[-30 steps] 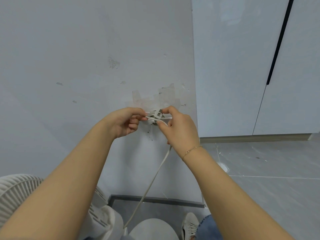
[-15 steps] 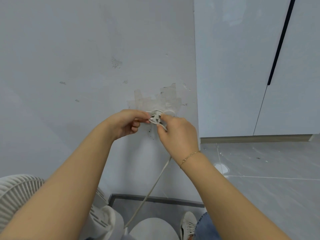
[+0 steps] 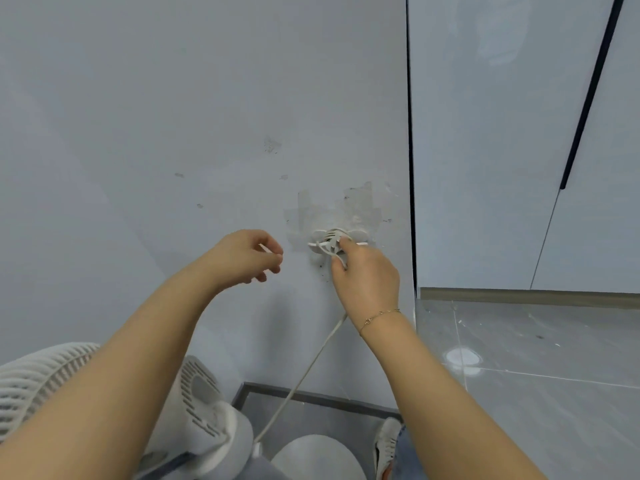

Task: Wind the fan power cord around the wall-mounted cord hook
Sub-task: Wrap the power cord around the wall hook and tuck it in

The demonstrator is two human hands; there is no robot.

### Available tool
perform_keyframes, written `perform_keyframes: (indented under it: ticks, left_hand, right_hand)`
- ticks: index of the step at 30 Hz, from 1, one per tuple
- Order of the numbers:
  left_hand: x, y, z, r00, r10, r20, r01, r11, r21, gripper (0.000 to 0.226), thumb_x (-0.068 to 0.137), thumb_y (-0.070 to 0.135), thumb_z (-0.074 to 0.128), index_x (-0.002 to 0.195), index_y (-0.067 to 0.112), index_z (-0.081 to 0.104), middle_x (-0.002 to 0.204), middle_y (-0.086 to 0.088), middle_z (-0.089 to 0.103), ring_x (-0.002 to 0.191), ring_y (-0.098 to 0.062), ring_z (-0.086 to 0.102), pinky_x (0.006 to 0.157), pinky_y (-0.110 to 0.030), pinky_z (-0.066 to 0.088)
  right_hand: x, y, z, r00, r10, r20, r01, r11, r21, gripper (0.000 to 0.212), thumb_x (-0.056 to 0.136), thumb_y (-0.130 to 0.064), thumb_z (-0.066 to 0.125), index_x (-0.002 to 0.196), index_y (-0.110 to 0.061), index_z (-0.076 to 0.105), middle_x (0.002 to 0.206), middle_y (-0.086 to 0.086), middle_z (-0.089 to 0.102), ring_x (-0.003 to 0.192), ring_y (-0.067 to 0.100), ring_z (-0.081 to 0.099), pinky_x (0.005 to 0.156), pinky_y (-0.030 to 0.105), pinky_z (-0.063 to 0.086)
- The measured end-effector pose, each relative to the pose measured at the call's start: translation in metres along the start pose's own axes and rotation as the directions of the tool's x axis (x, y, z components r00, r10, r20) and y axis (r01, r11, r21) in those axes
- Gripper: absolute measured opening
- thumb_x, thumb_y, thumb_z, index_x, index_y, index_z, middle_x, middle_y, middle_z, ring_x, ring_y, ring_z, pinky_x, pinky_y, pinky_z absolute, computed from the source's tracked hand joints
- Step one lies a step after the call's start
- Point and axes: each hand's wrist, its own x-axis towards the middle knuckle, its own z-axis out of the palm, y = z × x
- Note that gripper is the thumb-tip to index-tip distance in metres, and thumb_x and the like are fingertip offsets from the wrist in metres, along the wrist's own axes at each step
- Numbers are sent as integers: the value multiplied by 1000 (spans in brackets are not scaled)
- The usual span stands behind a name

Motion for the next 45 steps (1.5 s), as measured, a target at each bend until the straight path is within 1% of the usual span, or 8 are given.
perform_keyframes:
  ticks: [3,10,14,17,22,30,41,45]
  left_hand:
    - [-34,-25,2,1000,6,19,-10,975,223,11,89,20,56,89,18,66,84,7,71,68,-5,62,60,-18,45]
    - [-63,-57,8,987,34,-156,18,947,320,16,90,31,52,86,25,66,84,13,69,79,-9,62,75,-28,50]
    - [-80,-72,-1,985,-78,-157,145,862,486,23,91,41,47,94,26,65,97,9,65,93,-15,61,82,-30,49]
    - [-86,-81,13,971,-111,-210,201,854,480,21,87,36,50,87,25,68,92,7,67,90,-18,62,74,-27,47]
    - [-83,-80,20,929,-85,-359,251,860,445,23,75,25,50,67,9,64,59,-1,59,62,-23,56,51,-22,35]
    - [-60,-67,31,928,-35,-371,232,835,500,16,73,21,49,60,14,53,57,-3,52,57,-25,47,50,-21,31]
    - [-2,-24,56,947,-31,-321,205,826,525,13,77,17,48,66,12,50,60,-1,46,66,-26,49,50,-24,28]
    - [12,-17,57,952,-51,-302,197,858,475,15,79,18,48,81,12,62,77,-3,62,72,-25,53,59,-24,35]
  right_hand:
    - [-3,-1,-2,1000,-11,9,11,1000,-3,25,91,-17,42,108,-15,60,93,8,65,86,30,59,58,28,33]
    - [-8,-1,-7,1000,-3,14,3,1000,-1,25,91,-16,44,109,-16,62,95,9,66,87,30,59,58,28,33]
    - [-2,-4,-10,1000,-6,16,5,1000,29,26,90,-15,44,108,-16,63,96,11,66,89,30,60,59,28,33]
    - [0,-7,-8,1000,7,5,-8,998,56,25,89,-14,45,104,-15,64,95,11,67,86,31,60,59,29,36]
    - [-7,-7,-8,999,31,-10,-30,996,81,28,91,-17,46,113,-18,63,98,11,67,90,32,61,62,30,41]
    - [-11,-2,3,991,103,-81,-83,972,219,30,92,-24,52,120,-22,62,82,14,66,81,32,60,65,34,47]
    - [5,8,-1,994,29,-103,-10,984,176,28,94,-38,50,114,-28,66,98,5,70,93,28,62,64,31,42]
    - [13,10,-3,994,46,-96,-26,979,201,28,92,-40,53,110,-26,69,101,3,71,93,25,64,68,33,50]
